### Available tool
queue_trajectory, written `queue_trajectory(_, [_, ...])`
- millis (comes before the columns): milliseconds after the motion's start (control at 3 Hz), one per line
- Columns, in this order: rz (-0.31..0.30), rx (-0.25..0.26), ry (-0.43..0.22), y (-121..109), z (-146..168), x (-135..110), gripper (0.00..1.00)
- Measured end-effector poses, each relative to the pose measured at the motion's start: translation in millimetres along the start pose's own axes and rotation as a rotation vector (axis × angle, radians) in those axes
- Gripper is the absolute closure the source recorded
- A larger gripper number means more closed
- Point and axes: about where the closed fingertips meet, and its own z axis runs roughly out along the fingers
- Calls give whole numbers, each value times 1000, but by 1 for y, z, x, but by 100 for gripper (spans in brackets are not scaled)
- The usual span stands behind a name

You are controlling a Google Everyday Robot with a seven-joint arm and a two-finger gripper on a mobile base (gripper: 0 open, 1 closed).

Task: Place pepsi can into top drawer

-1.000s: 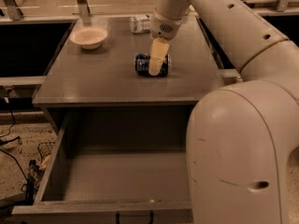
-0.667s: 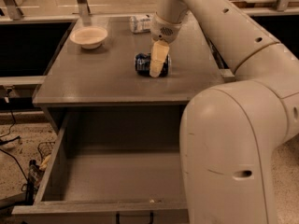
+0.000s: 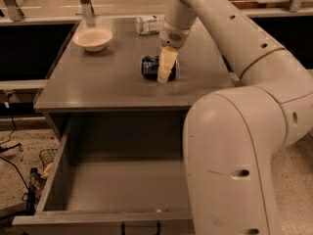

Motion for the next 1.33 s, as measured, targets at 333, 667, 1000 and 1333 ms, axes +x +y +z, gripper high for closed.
queue_trajectory(333, [9, -2, -4, -5, 12, -1, 0])
queue_trajectory(667, [11, -12, -3, -7, 23, 0, 0])
queue_trajectory(1000, [11, -12, -3, -7, 23, 0, 23])
queue_trajectory(1333, [11, -12, -3, -7, 23, 0, 45])
